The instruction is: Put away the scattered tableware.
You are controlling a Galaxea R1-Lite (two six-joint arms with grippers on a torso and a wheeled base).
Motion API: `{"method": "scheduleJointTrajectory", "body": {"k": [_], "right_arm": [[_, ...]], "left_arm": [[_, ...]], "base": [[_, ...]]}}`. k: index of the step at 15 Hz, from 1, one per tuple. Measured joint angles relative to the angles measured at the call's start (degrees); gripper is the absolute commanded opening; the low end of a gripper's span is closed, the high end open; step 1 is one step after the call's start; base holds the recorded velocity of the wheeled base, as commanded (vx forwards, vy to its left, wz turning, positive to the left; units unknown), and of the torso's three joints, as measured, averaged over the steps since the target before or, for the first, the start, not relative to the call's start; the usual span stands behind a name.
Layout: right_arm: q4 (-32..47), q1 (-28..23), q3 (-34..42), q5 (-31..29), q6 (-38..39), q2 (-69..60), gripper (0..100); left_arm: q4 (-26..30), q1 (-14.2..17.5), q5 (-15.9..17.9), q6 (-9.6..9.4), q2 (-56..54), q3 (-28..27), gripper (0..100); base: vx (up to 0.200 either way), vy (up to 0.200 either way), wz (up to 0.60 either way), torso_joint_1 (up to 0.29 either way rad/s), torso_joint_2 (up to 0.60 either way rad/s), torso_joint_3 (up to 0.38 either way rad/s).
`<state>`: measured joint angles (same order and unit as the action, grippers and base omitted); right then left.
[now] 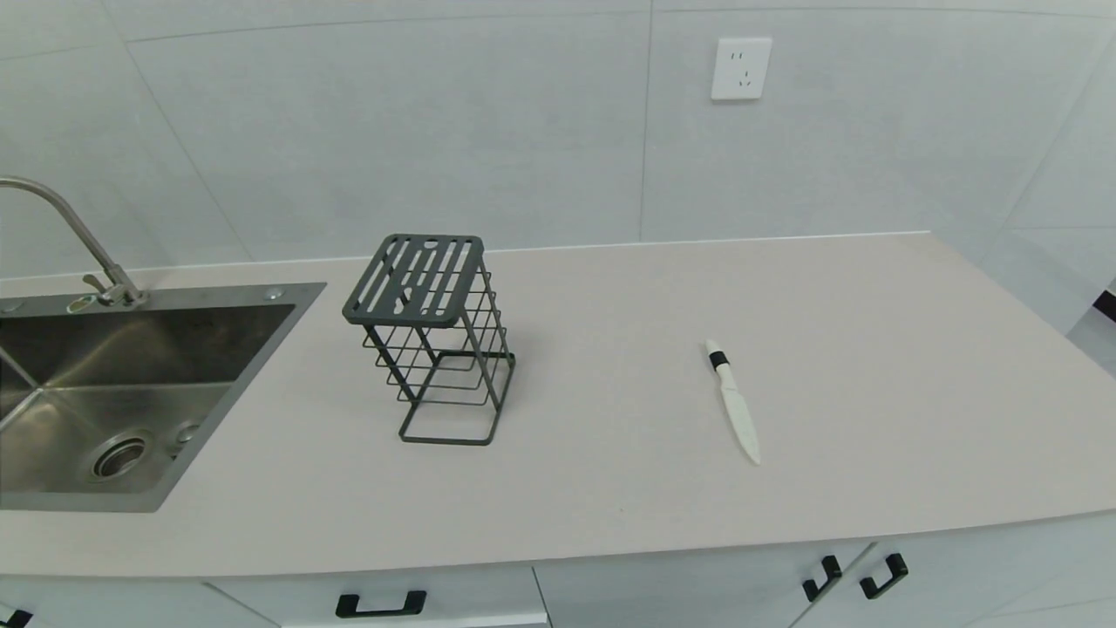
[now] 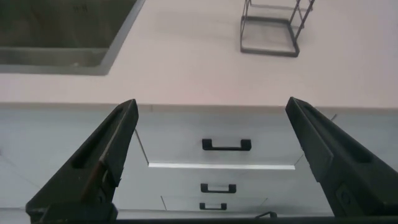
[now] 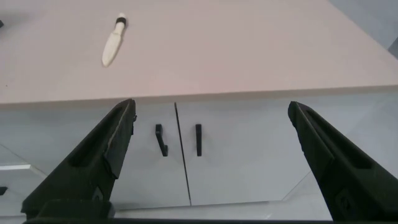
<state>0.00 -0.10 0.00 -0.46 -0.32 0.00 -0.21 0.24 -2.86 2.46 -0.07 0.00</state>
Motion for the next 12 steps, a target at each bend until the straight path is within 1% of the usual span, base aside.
{"method": "scheduleJointTrajectory", "body": {"k": [1,2,4,11,12], "right_arm": [[0.00,0.00,0.00,0.04,-0.09,0.00,100],[0.00,0.00,0.00,0.04,-0.01,0.00,100],[0.02,0.00,0.00,0.04,0.05,0.00,100],[0.02,0.00,0.00,0.04,0.11,0.00,100],[0.02,0.10,0.00,0.04,0.11,0.00,100]], "left_arm": [[-0.04,0.00,-0.02,0.11,0.00,0.00,100],[-0.12,0.00,0.00,0.18,0.00,0.00,100],[-0.04,-0.02,0.00,0.21,0.00,0.00,100],[-0.01,0.00,-0.37,0.27,0.00,0.00,100],[-0.04,0.09,-0.35,0.24,0.00,0.00,100]], "base": [[0.000,0.000,0.00,0.295,-0.63,-0.290],[0.000,0.200,0.00,0.203,-0.45,-0.203],[0.000,0.200,0.00,0.061,-0.13,-0.059],[0.000,0.000,0.00,0.000,0.00,0.000],[0.200,0.000,0.00,-0.002,0.00,0.007]]}}
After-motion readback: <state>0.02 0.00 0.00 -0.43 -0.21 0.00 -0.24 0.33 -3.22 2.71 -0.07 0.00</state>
